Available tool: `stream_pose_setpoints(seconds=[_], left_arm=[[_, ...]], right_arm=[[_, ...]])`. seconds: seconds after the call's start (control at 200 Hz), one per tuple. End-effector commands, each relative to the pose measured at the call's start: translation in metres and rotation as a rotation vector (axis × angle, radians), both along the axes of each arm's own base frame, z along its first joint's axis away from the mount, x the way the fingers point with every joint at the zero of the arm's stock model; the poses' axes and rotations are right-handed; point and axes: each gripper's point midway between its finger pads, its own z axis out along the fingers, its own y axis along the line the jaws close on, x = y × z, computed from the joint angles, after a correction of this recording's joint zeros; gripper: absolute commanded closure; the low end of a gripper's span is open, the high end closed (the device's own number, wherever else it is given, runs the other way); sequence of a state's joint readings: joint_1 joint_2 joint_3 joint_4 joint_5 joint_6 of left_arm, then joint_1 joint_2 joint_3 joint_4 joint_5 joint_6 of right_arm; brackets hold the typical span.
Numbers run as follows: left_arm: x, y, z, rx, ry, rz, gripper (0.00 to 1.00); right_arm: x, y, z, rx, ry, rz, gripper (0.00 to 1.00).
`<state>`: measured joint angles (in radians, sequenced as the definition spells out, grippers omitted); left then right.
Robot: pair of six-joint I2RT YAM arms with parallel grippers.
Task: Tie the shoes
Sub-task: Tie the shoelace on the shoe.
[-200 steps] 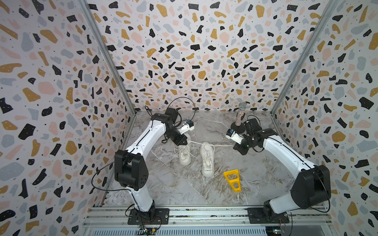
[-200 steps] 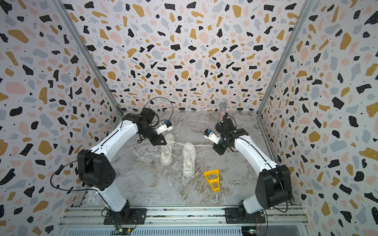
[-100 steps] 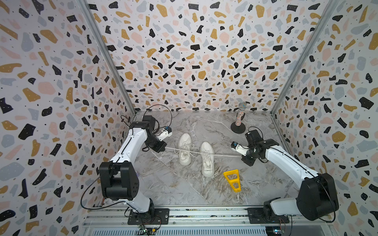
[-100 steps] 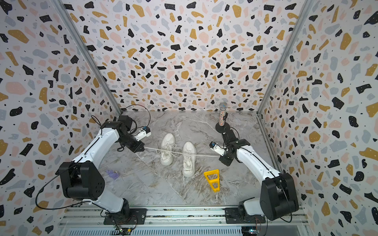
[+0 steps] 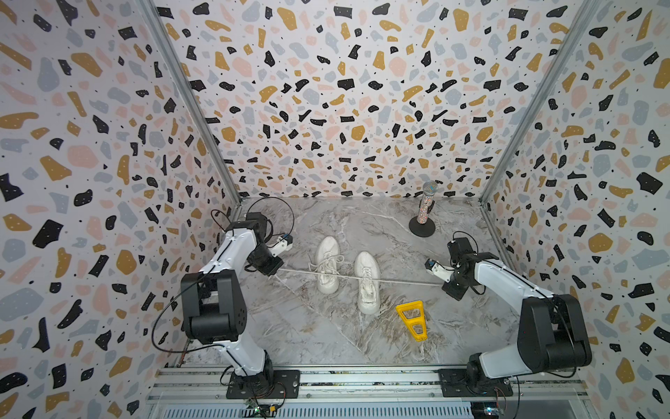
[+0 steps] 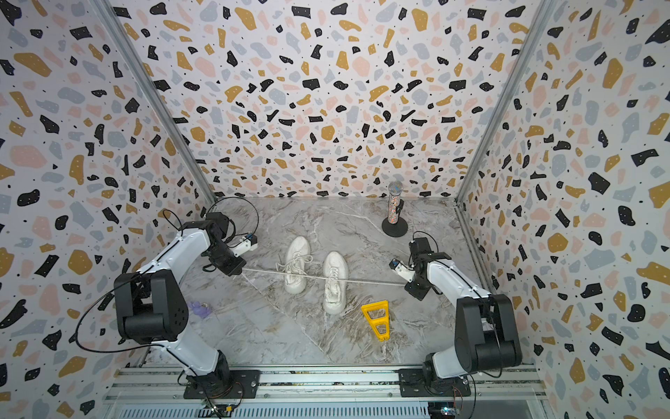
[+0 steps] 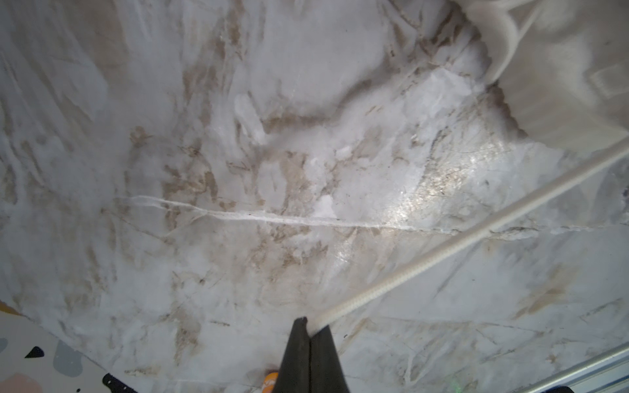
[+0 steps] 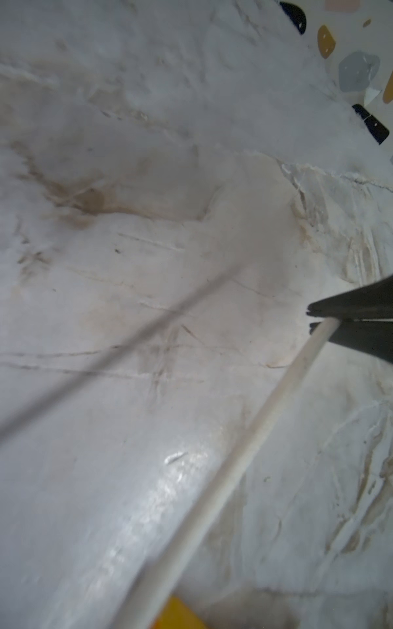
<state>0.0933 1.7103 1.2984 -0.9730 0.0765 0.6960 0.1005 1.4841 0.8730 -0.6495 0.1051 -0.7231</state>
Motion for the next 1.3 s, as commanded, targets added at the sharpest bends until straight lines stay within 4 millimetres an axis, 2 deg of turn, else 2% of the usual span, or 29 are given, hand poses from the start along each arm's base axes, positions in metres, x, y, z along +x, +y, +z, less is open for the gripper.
stream_pose_setpoints(seconds=[0.0,0.105,0.19,0.37,0.466,0.531,0.636,0.731,0.796,0.851,0.956,0.996,1.061,1.156,1.257,1.297], left_arm=[[0.012,0.012,0.006,0.048,-0.046,0.003,1.0],[0.015,0.01,0.008,0.031,-0.057,0.011,1.0],[0.019,0.0,0.017,-0.026,-0.077,0.026,1.0],[0.017,-0.046,0.058,-0.212,-0.111,0.013,1.0],[0.016,-0.064,0.071,-0.249,-0.129,-0.016,1.0],[0.018,-0.063,0.07,-0.245,-0.128,-0.012,1.0],[0.023,-0.041,0.054,-0.148,-0.109,-0.004,1.0],[0.025,-0.027,0.044,-0.121,-0.095,0.017,1.0],[0.024,-0.033,0.045,-0.15,-0.089,0.013,1.0],[0.02,-0.05,0.053,-0.217,-0.09,-0.004,1.0],[0.01,-0.096,0.075,-0.346,-0.106,-0.058,1.0],[0.008,-0.11,0.087,-0.391,-0.12,-0.064,1.0],[0.007,-0.132,0.114,-0.488,-0.149,-0.072,1.0],[0.004,-0.153,0.157,-0.609,-0.188,-0.084,1.0],[-0.009,-0.174,0.197,-0.721,-0.218,-0.164,1.0],[-0.016,-0.182,0.208,-0.767,-0.23,-0.206,1.0]], right_arm=[[-0.001,-0.015,-0.001,-0.024,-0.005,-0.018,1.0],[-0.006,-0.013,-0.01,-0.005,0.022,-0.021,1.0],[-0.009,-0.003,-0.011,0.05,0.053,-0.021,1.0],[-0.012,0.028,0.011,0.201,0.071,0.012,1.0],[-0.012,0.032,0.014,0.204,0.077,0.028,1.0],[-0.012,0.022,0.009,0.141,0.086,0.034,1.0],[-0.016,0.003,-0.003,0.068,0.098,0.038,1.0],[-0.019,-0.002,-0.008,0.055,0.111,0.033,1.0],[-0.019,0.003,-0.006,0.083,0.113,0.035,1.0],[-0.018,0.015,-0.001,0.14,0.116,0.044,1.0],[-0.02,0.048,0.013,0.247,0.123,0.091,1.0],[-0.02,0.057,0.016,0.264,0.128,0.116,0.97],[-0.02,0.064,0.017,0.26,0.139,0.14,0.86],[-0.017,0.065,0.022,0.253,0.146,0.17,0.69],[-0.008,0.079,0.042,0.298,0.102,0.216,0.57],[-0.005,0.092,0.054,0.338,0.079,0.245,0.47]])
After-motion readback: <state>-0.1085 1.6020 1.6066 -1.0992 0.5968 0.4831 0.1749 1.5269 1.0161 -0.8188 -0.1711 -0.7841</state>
